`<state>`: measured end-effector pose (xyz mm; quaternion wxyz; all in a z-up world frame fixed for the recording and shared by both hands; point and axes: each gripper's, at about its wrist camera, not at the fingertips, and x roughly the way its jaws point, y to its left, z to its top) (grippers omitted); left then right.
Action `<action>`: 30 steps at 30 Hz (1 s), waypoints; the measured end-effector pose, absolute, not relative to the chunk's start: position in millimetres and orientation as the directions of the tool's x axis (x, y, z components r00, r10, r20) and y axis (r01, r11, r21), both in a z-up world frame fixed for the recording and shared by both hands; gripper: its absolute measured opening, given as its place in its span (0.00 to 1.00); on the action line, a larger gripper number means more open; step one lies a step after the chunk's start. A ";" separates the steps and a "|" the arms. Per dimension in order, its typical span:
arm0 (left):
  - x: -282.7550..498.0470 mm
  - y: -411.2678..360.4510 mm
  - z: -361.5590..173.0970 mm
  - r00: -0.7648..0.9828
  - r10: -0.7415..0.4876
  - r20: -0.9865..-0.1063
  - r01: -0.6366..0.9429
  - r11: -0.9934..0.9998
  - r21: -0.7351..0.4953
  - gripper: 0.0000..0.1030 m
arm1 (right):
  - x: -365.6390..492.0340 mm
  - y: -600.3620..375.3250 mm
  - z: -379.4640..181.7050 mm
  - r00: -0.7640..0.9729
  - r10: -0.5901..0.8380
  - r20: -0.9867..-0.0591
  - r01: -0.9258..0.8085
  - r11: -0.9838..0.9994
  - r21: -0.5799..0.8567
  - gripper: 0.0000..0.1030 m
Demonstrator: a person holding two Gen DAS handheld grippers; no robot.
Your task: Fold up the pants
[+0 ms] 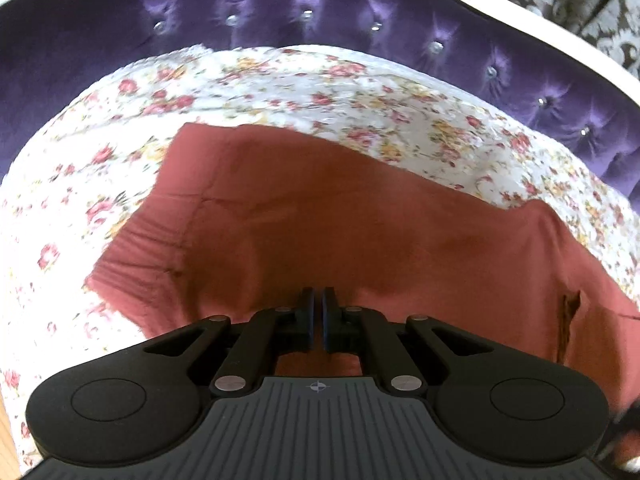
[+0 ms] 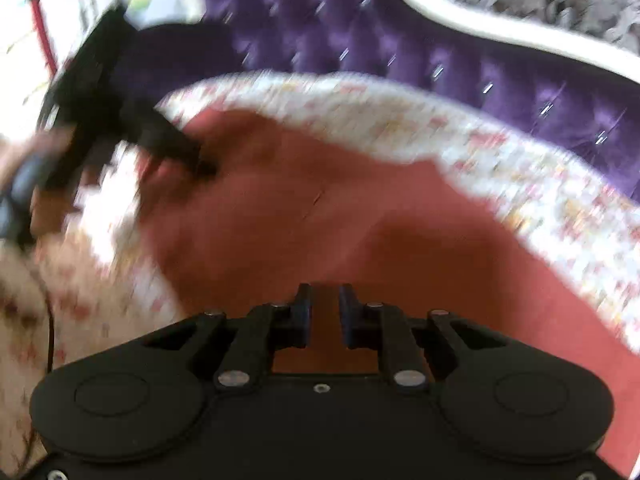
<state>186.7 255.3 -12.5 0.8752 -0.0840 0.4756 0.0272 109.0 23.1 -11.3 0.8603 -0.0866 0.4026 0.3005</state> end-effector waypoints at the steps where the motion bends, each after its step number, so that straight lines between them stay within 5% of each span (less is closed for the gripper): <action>1: 186.7 259.5 -10.9 0.540 -0.024 -0.841 -0.133 0.985 -0.113 0.05 | 99.9 27.9 -15.4 0.515 0.430 -0.742 -0.588 0.807 0.060 0.14; 5: 185.6 280.2 0.2 0.521 -0.034 -0.853 -0.148 0.980 -0.130 0.04 | 93.2 30.5 -14.7 0.550 0.400 -0.733 -0.570 0.821 0.021 0.14; 8: 173.2 292.4 17.9 0.546 0.075 -0.834 -0.197 0.980 -0.040 0.05 | 99.6 21.1 -16.2 0.536 0.426 -0.729 -0.550 0.831 0.082 0.14; 14: 145.4 336.0 33.1 0.560 0.043 -0.827 -0.260 0.957 -0.126 0.08 | 96.7 15.6 -17.1 0.537 0.440 -0.720 -0.534 0.838 0.113 0.14; 17: 136.6 347.2 23.9 0.553 0.009 -0.833 -0.287 0.941 -0.180 0.22 | 96.8 15.4 -16.9 0.533 0.445 -0.720 -0.536 0.836 0.120 0.14; 30: 142.8 342.0 0.0 0.581 -0.058 -0.812 -0.297 0.913 -0.278 0.37 | 99.5 12.3 -16.0 0.517 0.457 -0.724 -0.538 0.831 0.141 0.14</action>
